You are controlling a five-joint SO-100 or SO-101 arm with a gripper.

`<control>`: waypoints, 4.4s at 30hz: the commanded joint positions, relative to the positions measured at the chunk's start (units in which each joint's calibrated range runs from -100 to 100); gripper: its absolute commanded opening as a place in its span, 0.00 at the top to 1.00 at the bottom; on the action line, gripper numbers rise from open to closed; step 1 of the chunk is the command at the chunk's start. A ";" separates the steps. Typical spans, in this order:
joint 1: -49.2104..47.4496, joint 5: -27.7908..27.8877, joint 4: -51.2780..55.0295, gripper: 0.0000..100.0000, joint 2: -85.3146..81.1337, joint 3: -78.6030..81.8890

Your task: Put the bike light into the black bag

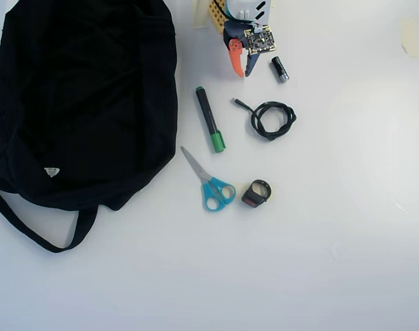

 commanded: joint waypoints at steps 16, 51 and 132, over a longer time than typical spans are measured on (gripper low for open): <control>0.13 0.21 0.18 0.98 -0.42 2.03; 0.13 0.21 0.18 0.98 -0.42 2.03; -3.39 -4.51 -72.69 0.97 67.55 -58.70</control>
